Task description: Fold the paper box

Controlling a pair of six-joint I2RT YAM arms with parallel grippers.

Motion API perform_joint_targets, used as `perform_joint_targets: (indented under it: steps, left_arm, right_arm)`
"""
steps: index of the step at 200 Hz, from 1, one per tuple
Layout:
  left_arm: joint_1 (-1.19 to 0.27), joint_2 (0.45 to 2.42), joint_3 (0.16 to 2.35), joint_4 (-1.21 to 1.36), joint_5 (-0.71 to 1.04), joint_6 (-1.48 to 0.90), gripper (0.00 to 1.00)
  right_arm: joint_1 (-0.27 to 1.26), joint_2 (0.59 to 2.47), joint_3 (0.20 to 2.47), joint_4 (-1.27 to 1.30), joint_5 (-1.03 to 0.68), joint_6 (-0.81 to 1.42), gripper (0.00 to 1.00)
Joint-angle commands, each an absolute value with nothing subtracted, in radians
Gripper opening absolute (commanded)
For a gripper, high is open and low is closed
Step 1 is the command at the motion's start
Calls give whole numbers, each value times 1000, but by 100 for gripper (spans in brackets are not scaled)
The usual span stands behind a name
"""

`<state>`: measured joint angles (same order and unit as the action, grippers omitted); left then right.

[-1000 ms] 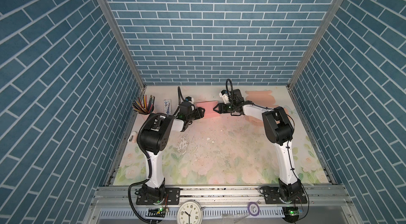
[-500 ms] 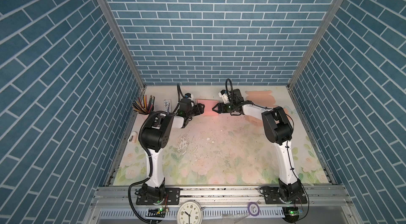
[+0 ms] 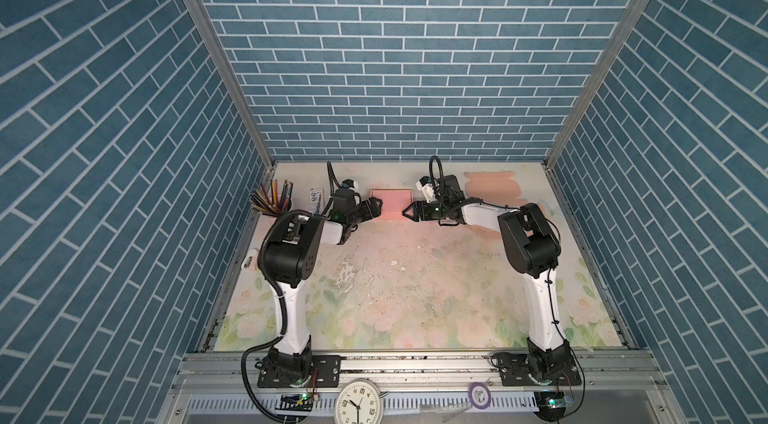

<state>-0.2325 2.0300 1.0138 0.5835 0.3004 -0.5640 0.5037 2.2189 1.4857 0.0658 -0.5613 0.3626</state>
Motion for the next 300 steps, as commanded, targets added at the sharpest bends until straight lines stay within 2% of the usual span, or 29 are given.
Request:
perform_joint_targets:
  steps: [1, 80, 153, 184, 235, 300]
  left_arm:
    - [-227, 1943, 979, 586, 286, -543, 88]
    - [-296, 1664, 792, 525, 317, -533, 88]
    - [-528, 1458, 582, 527, 295, -561, 88]
    - [-585, 1409, 535, 508, 291, -550, 88]
    - [-600, 1315, 487, 480, 273, -543, 88]
    - [-601, 1287, 469, 471, 260, -543, 88]
  right_arm:
    - [499, 2129, 1456, 86, -527, 380, 77]
    - [499, 1900, 1294, -26, -384, 304, 74]
    - [474, 1742, 1144, -238, -91, 201, 70]
    - [466, 1746, 1142, -309, 35, 170, 67]
    - [465, 1838, 1215, -385, 249, 121, 66]
    - [473, 1920, 1244, -325, 348, 88, 59]
